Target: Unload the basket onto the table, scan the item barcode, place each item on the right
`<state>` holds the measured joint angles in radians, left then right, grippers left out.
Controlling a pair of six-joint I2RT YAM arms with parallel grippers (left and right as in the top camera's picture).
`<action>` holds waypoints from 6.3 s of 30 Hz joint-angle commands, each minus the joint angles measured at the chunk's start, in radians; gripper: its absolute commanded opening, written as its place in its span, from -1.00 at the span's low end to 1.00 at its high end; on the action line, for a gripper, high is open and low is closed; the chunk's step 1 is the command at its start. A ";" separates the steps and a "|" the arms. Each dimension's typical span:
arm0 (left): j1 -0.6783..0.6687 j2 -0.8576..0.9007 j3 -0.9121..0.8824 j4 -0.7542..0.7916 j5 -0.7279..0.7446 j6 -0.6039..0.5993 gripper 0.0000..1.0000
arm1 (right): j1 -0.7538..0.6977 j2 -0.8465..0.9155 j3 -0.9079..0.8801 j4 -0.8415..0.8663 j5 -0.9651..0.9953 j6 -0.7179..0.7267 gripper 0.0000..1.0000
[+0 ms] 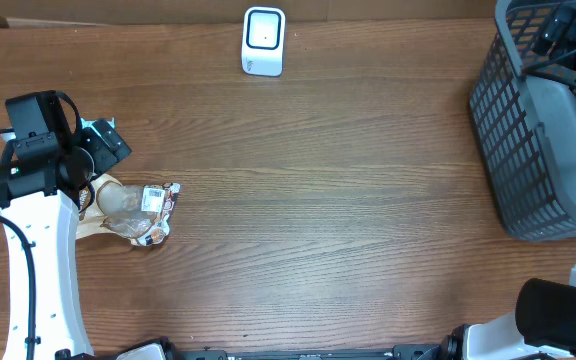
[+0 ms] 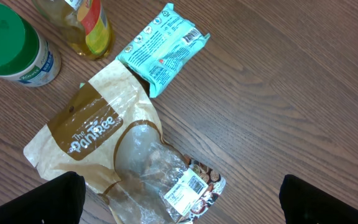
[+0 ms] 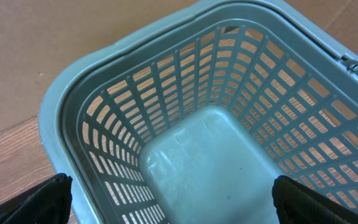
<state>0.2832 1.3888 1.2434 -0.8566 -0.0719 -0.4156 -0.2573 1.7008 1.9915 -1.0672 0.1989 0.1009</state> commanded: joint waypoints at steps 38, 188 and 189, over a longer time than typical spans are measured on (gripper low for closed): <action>0.004 -0.001 0.002 0.000 -0.013 0.008 0.99 | 0.027 -0.026 0.018 0.003 0.010 0.004 1.00; 0.004 -0.001 0.002 0.000 -0.013 0.008 0.99 | 0.324 -1.637 -1.901 1.488 -0.319 0.154 1.00; 0.004 -0.001 0.002 0.000 -0.013 0.008 1.00 | 0.324 -1.651 -1.933 1.517 -0.307 0.170 1.00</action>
<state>0.2832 1.3888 1.2434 -0.8574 -0.0769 -0.4156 0.0608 0.0837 0.1211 0.4088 -0.1638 0.1864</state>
